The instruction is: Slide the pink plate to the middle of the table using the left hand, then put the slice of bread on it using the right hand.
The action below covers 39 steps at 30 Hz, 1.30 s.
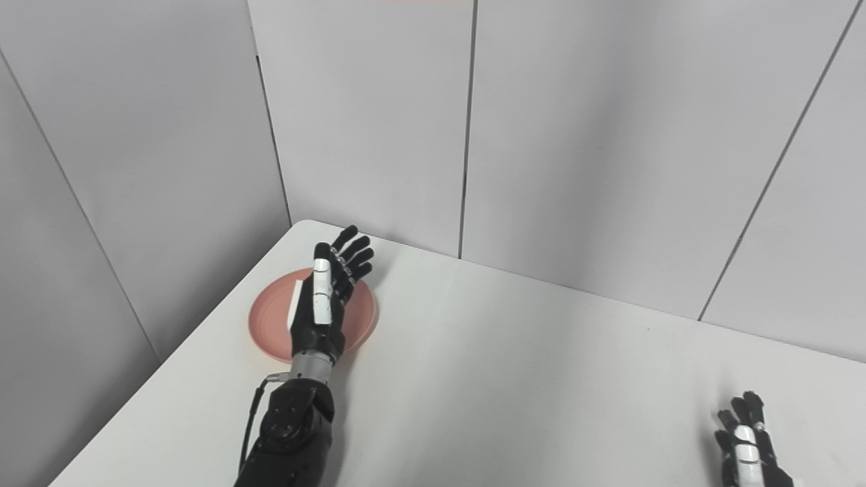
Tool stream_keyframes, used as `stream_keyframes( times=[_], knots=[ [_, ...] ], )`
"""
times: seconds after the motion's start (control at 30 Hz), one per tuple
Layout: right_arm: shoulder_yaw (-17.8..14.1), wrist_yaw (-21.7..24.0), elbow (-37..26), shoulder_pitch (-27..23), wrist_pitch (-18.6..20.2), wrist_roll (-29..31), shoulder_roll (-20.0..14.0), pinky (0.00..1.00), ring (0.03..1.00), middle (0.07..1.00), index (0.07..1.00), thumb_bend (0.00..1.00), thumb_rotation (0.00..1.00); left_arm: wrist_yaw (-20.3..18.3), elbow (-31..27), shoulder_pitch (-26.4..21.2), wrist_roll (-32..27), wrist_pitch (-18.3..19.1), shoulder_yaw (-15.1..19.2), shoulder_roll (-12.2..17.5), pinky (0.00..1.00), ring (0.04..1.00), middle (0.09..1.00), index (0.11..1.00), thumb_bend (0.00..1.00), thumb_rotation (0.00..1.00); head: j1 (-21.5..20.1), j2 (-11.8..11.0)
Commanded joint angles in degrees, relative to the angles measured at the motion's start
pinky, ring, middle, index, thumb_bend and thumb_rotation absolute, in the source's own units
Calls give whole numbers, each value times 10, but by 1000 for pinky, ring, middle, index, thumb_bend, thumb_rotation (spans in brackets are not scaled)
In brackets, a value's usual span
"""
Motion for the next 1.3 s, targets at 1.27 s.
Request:
stream_keyframes(
  times=[1.27],
  knots=[
    [-5,3,-11,-3,-11,5,-4,983,950,966,961,636,844,95,22,-4,-6,-14,100,113,733,728,718,706,814,999,22,-6]
  ],
)
